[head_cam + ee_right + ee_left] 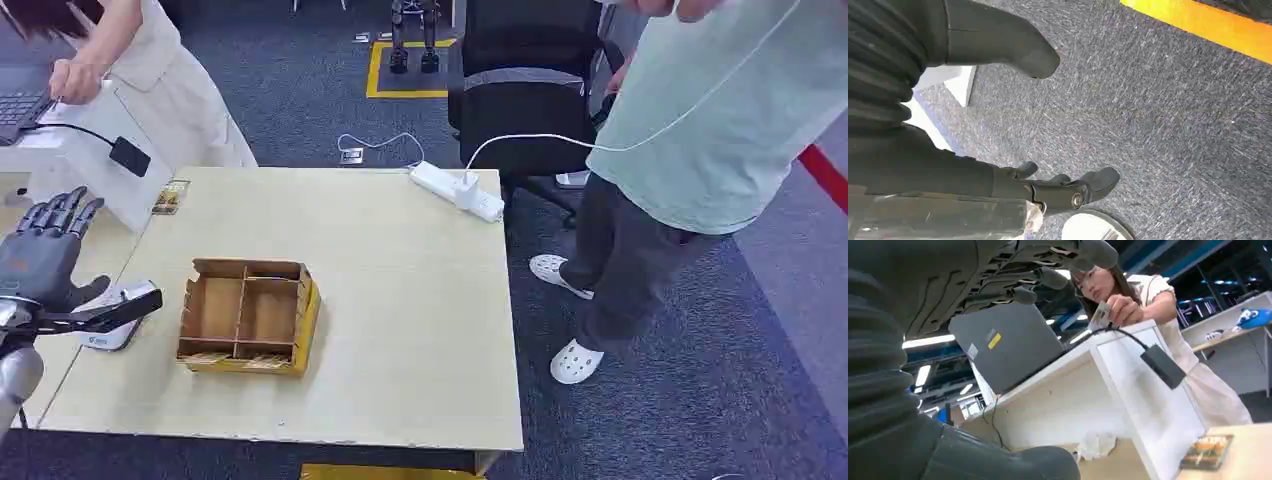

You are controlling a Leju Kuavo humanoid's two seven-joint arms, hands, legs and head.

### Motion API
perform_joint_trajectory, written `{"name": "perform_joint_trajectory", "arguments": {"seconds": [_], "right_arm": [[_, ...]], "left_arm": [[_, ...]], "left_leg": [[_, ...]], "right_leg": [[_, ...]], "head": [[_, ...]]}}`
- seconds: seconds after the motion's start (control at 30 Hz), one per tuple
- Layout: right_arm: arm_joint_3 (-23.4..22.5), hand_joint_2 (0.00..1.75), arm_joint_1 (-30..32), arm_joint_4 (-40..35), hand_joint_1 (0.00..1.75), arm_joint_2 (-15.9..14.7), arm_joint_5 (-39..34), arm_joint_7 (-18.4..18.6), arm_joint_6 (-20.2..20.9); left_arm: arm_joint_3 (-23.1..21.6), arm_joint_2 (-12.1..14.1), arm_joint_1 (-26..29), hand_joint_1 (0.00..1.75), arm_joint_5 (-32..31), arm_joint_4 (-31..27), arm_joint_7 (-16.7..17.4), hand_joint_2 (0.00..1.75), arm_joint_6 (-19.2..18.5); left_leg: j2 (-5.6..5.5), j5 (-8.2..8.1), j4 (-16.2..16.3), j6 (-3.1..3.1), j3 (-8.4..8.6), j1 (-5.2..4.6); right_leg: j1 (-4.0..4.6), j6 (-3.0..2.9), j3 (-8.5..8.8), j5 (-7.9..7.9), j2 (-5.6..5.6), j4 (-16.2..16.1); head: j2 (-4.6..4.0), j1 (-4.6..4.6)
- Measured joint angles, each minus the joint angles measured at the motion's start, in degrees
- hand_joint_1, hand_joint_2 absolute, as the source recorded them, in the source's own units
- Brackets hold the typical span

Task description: Pass the card to the sensor for recognition and then transmit it.

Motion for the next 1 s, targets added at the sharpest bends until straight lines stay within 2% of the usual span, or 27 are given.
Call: {"name": "perform_joint_trajectory", "arguments": {"seconds": [0.13,0.27,0.37,0.5,0.7,0.87,1.0], "right_arm": [[-0.6,1.75,-0.7,0.0,0.00,0.0,-0.8,0.0,1.1],[-1.3,1.75,-0.3,0.2,0.00,0.0,-1.4,0.0,1.8],[-1.7,1.75,0.0,0.2,0.00,-0.1,-1.3,0.1,1.5],[-1.9,1.75,0.3,0.2,0.00,0.0,-1.0,0.1,0.2],[-2.4,1.75,0.1,0.2,0.00,0.0,-0.6,-0.2,-0.2],[-2.3,1.75,0.2,0.2,0.00,0.0,1.0,0.3,0.1],[-2.3,1.75,-0.5,0.2,0.00,0.0,1.2,1.2,0.8]], "left_arm": [[-0.5,0.1,-4.6,0.00,-0.9,2.2,-2.0,1.75,-1.9],[-3.5,-0.8,-10.6,0.00,-1.6,5.0,-1.2,1.75,-2.5],[-4.5,-0.7,-11.2,0.00,-0.6,5.6,-0.3,1.75,-1.7],[-4.6,0.6,-8.6,0.00,1.9,5.7,-1.0,1.75,0.7],[-4.2,0.5,-4.4,0.00,1.0,5.0,-0.8,1.75,1.5],[0.4,1.0,3.7,0.00,1.9,0.4,-0.5,1.75,2.1],[3.1,1.5,4.5,0.00,2.0,0.1,-2.4,1.75,1.0]], "left_leg": [[-0.17,0.06,0.0,0.05,-0.04,0.00],[-0.21,0.15,0.0,0.08,-0.03,-0.02],[0.08,0.13,0.0,0.07,-0.01,-0.02],[0.21,0.09,0.0,0.04,0.00,-0.02],[0.13,0.08,0.0,0.01,-0.06,-0.01],[0.27,0.02,0.0,-0.03,-0.04,0.00],[0.07,0.03,0.0,-0.02,-0.07,0.00]], "right_leg": [[0.00,0.01,0.03,0.02,-0.18,0.0],[0.00,0.00,0.10,0.12,-0.22,0.0],[0.00,-0.06,0.09,0.17,0.05,0.0],[-0.01,-0.06,-0.04,0.15,0.19,0.0],[-0.01,0.00,0.02,0.09,0.10,0.0],[0.00,0.00,-0.06,0.08,0.25,0.0],[0.01,0.00,-0.04,0.07,0.03,0.0]], "head": [[0.00,0.02],[0.00,0.00],[0.00,-0.02],[0.00,-0.07],[0.00,-0.04],[0.00,-0.07],[0.00,-0.02]]}}
